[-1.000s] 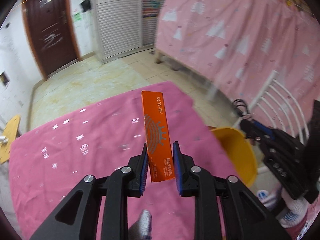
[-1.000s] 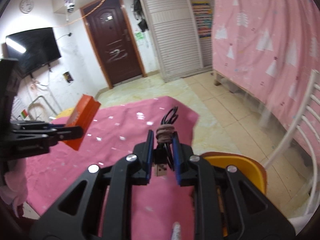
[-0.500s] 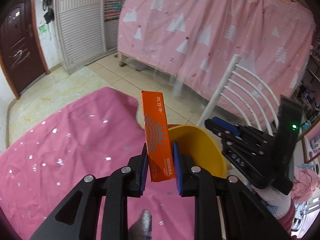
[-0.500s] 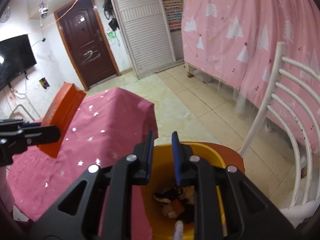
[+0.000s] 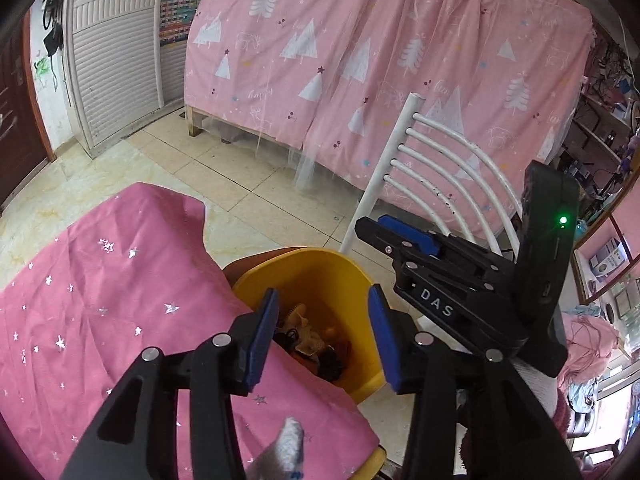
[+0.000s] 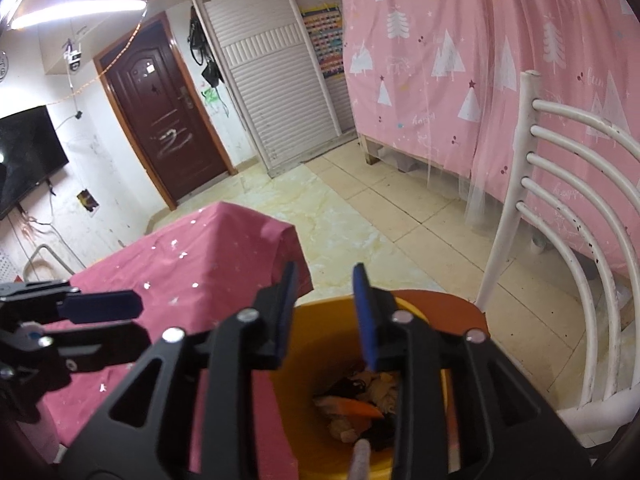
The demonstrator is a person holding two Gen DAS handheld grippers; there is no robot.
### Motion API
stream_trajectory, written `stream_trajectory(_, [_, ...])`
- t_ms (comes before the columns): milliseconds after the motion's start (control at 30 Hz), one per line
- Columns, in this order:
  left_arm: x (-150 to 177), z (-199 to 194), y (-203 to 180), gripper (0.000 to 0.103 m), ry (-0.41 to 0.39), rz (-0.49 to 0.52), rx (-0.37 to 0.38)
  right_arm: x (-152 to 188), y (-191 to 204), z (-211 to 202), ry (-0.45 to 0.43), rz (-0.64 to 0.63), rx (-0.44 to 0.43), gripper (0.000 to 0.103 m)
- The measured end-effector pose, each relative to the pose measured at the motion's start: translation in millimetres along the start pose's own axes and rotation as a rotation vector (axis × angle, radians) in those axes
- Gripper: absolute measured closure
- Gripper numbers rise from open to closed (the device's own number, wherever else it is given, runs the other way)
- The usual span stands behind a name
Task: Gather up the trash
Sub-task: 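Carry both items over the yellow bucket and open both grippers to drop them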
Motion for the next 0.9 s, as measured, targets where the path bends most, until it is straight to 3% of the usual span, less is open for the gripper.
stream_trajectory(100, [0, -4, 10, 0.064, -0.009, -0.021, -0.009, -1, 11, 1, -0.001, -0.016, -0.018, 0.066])
stream_trajectory(167, [1, -11, 20, 0.064, -0.023, -0.034, -0.016, -1, 21, 1, -0.004, -0.019, -0.043, 0.048])
stream_trajectory(200, [2, -14, 24, 0.061, -0.029, -0.036, -0.02, -1, 25, 0, -0.009, -0.012, -0.065, 0.028])
stream_trajectory(233, [4, -18, 29, 0.056, -0.04, -0.042, -0.027, -1, 29, -1, -0.012, -0.008, -0.08, 0.019])
stream_trajectory(500, [13, -52, 82, 0.039, -0.117, -0.136, -0.08, 4, 80, 8, 0.009, -0.075, -0.144, 0.008])
stream_trajectory(700, [34, -78, 131, 0.038, -0.161, -0.218, -0.184, 8, 121, 16, 0.023, -0.127, -0.195, 0.007])
stream_trajectory(900, [61, -107, 179, 0.028, -0.215, -0.312, -0.327, 20, 169, 26, 0.056, -0.2, -0.249, 0.006])
Point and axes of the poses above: each gripper's, at about its wrist camera, not at the fingertips, and z roughly the way its jaws point, y to its left, x to its underside, the point moved 4 cm from there along z, roughly the way its jaws point, and after that the axes turned 6 degrees about -x, right-handed, at the moved point
